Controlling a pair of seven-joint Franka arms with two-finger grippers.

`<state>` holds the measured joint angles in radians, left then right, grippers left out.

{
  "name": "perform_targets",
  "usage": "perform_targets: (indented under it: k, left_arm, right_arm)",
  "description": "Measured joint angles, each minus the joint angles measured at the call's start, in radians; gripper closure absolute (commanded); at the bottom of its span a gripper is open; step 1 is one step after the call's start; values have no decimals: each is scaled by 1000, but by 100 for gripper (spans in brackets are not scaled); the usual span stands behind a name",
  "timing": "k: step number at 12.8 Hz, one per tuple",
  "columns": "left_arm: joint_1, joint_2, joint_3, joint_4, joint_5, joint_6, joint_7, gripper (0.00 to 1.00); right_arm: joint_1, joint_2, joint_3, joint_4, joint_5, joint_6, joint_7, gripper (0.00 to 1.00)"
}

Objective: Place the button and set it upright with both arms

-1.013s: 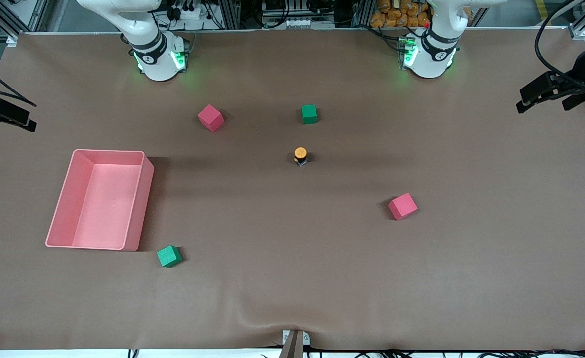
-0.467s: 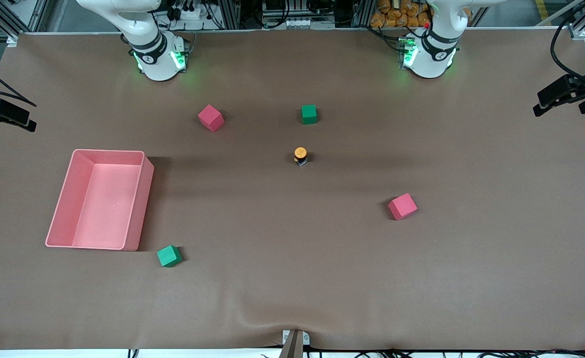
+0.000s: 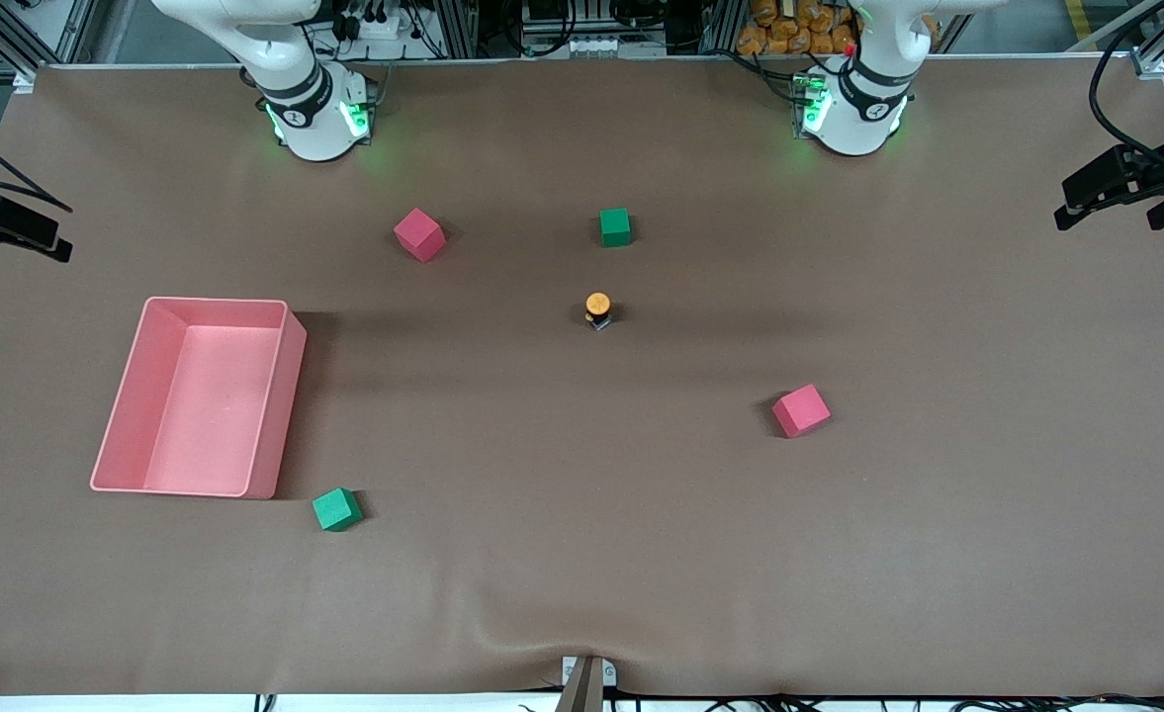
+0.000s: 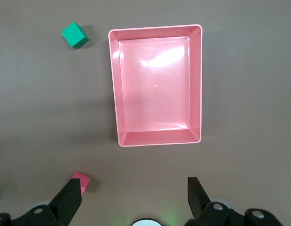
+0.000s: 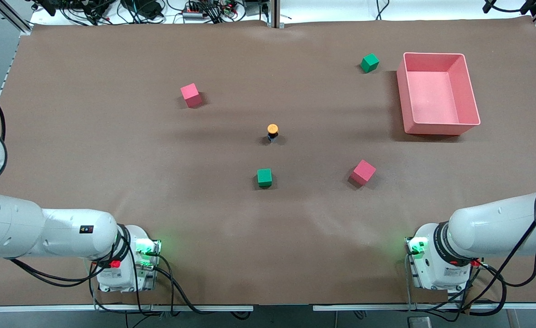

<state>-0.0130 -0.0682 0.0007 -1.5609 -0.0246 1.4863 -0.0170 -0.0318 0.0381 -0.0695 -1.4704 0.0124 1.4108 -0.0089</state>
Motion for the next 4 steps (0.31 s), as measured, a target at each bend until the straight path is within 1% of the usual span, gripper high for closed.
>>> perform_targets:
  k: [4]
  left_arm:
    - [-2, 0, -3, 0, 0, 0, 0, 0]
  right_arm:
    - [0, 0, 0, 14, 0, 0, 0, 0]
